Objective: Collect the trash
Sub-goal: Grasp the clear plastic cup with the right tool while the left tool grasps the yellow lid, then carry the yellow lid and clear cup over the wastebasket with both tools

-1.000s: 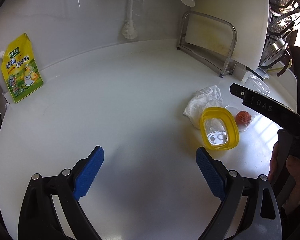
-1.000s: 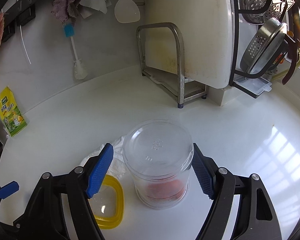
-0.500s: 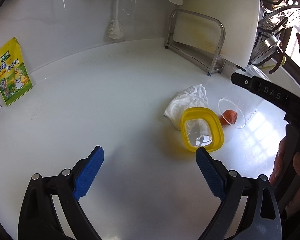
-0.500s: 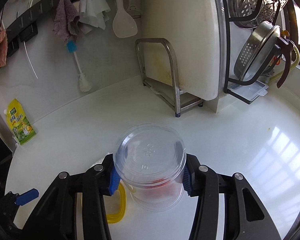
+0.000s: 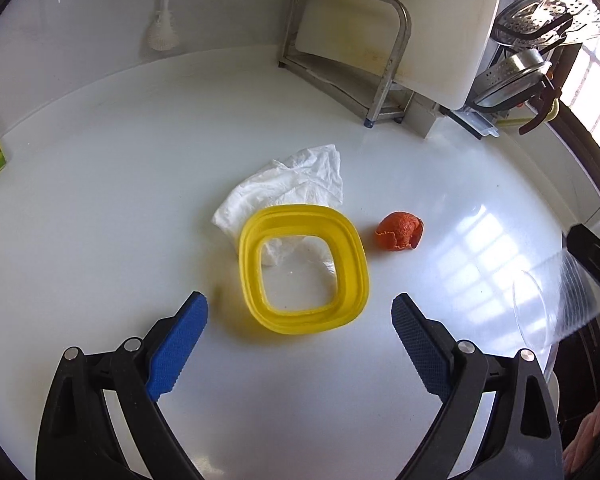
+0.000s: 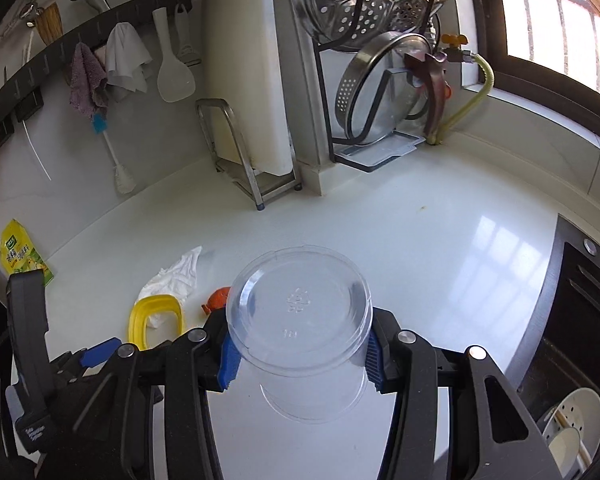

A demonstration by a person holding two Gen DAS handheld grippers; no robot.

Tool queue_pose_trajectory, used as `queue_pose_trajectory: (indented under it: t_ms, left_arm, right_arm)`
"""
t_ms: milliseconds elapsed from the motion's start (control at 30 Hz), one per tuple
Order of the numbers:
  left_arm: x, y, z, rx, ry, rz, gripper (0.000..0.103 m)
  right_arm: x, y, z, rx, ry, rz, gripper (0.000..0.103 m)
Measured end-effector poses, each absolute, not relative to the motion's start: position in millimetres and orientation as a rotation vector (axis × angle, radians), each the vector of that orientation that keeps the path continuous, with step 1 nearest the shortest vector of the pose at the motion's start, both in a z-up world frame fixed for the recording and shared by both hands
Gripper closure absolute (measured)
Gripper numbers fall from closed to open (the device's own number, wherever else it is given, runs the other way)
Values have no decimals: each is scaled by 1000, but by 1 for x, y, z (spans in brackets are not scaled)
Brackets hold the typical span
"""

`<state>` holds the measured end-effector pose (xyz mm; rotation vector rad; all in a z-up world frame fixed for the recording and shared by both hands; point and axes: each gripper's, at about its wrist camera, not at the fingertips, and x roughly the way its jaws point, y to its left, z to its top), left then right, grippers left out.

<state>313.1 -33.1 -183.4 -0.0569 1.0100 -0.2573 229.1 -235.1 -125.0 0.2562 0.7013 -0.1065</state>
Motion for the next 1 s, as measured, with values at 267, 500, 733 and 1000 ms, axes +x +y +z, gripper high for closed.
queue_pose_trajectory:
  t_ms: [267, 500, 733, 1000]
  left_arm:
    - [327, -60, -197, 35, 1005, -193, 15]
    - [320, -60, -190, 28, 980, -217, 36]
    - [287, -37, -154, 76, 944, -227, 36]
    - [224, -10, -90, 121, 920, -195, 36]
  right_arm:
    - [188, -230, -129, 292, 711, -121, 56]
    - [166, -230, -131, 329, 727, -115, 56]
    - [143, -231, -124, 349, 742, -99, 56]
    - [101, -235, -97, 330, 777, -19, 56]
